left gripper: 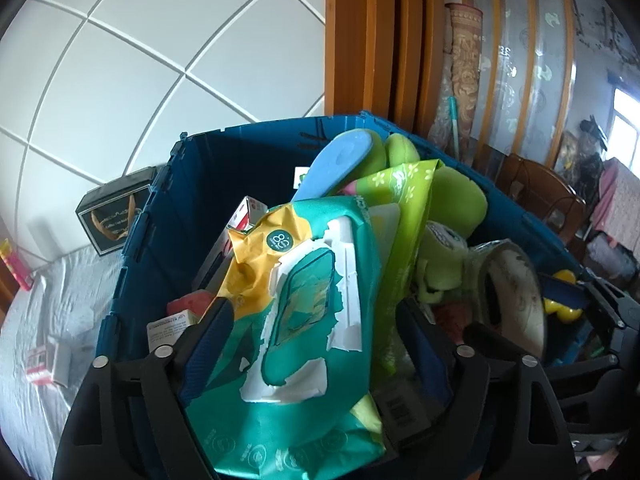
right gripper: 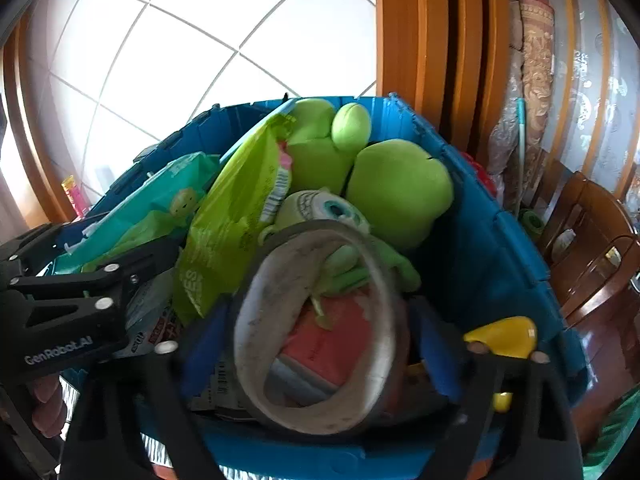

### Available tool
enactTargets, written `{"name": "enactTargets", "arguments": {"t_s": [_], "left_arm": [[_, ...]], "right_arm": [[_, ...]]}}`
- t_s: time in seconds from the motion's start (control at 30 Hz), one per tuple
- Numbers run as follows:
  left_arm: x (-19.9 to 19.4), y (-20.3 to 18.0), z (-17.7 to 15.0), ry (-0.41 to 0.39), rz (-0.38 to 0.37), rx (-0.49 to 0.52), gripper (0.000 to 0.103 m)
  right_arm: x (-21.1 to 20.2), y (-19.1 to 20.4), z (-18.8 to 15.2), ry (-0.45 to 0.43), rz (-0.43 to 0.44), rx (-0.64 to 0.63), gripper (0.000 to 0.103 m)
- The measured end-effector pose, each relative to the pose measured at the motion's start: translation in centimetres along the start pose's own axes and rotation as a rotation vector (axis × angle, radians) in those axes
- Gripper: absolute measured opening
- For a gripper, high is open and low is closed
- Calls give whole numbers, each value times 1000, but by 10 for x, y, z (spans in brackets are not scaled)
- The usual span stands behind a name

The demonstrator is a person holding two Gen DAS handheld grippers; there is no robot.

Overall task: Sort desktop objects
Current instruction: 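Carry the wipes pack and insole over the blue crate and release both, then withdraw both tools from the crate back over the table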

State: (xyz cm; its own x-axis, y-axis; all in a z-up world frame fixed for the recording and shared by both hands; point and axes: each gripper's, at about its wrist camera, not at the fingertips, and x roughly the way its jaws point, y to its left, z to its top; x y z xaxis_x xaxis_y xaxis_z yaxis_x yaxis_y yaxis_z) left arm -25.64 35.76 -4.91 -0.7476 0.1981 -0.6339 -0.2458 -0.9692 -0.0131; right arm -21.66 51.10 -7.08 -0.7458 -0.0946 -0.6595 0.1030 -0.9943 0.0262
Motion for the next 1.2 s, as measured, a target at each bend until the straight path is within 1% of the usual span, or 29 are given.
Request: {"name": "enactTargets", "arguments": {"t_s": [0.03,0.1,0.17,0.27,0.33,0.57,0.7,0.9,1.1,1.2], "left_arm": [[-3,-1,0,-8,1,2,86],[-9,-1,0,-23,3,3,87],[-16,-1,0,-38,4,4,91],[-31,-2,-2,-73,15,6,102],[-40,-2,-4,-92,19,5,102],[-65,4,-20,-88,24,-1,102],[-88,9,-32,-97,9,13,102],[-120,28,-52,-105,-33,23,102],[-151,57,-83,-113,-61,46,102],[-164,74,-97,-113,-71,42,102]], "right_arm": [[-2,-2,0,-5,-5,0,99],[-8,-4,0,-15,-10,4,99],[-16,-6,-2,-32,-12,12,99],[-32,-9,-5,-68,-9,24,100],[-45,-12,-7,-100,-6,38,103],[-83,-8,-21,-153,5,49,103],[-104,-1,-34,-170,0,63,103],[-131,23,-53,-184,-33,89,103],[-146,65,-70,-181,-53,98,103],[-150,88,-79,-160,-61,95,103]]}}
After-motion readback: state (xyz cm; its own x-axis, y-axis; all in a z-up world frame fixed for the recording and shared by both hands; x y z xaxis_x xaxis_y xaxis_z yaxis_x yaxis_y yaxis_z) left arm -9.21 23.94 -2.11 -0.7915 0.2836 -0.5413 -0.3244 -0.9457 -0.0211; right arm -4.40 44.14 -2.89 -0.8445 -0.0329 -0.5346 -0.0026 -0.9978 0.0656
